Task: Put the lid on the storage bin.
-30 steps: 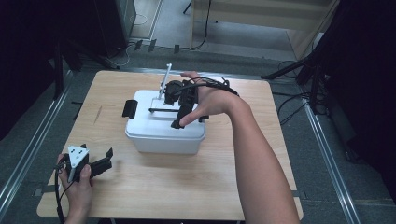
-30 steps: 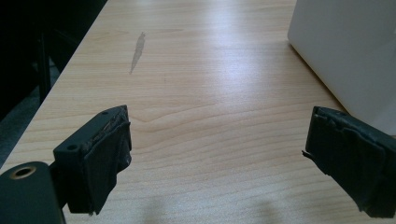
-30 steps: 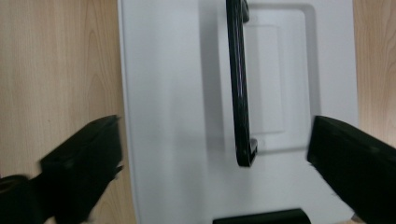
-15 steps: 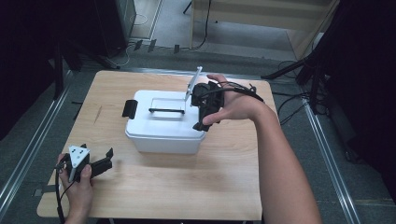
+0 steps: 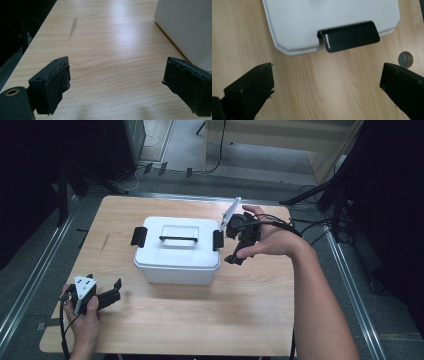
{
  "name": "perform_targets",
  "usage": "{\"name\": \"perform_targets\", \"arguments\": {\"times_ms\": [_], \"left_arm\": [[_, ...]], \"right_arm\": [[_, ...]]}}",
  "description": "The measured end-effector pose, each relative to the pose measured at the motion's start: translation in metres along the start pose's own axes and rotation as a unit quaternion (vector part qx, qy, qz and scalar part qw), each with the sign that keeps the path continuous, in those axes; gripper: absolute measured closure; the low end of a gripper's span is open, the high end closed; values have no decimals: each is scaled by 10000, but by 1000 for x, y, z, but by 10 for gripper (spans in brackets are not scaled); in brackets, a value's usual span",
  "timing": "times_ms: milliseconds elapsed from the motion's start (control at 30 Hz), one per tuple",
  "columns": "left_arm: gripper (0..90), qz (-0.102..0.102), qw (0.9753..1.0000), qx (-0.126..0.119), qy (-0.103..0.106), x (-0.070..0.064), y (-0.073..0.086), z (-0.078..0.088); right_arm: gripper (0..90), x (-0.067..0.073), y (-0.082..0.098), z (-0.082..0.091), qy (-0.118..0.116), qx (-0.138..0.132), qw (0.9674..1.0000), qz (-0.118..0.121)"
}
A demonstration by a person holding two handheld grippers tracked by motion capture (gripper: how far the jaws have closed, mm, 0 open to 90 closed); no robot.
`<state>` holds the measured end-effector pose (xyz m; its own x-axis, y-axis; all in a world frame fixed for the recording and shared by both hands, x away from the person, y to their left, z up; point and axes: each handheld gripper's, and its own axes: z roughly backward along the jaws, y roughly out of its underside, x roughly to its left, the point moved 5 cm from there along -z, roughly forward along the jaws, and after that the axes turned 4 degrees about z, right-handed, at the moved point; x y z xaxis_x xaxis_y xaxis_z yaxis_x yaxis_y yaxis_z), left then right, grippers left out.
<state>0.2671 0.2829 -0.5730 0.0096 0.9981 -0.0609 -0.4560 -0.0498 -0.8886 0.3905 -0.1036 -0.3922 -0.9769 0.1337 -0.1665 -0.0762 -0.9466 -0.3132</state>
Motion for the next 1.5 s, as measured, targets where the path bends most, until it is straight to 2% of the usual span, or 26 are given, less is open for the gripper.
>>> {"name": "perform_targets", "arguments": {"times_ms": [400,567,1133,1500], "left_arm": [[73,-29,10000,5,-16,0,0,0],[73,-37,10000,0,-23,-1,0,0],[73,-49,10000,-5,-26,-1,0,0],[73,-71,10000,-5,-21,-1,0,0]], "right_arm": [[0,2,27,4,46,15,9998,-172],[0,4,38,1,53,3,9999,-164],[0,9,86,-7,169,104,9986,-486],[0,12,115,-10,275,12,9971,-709]]}}
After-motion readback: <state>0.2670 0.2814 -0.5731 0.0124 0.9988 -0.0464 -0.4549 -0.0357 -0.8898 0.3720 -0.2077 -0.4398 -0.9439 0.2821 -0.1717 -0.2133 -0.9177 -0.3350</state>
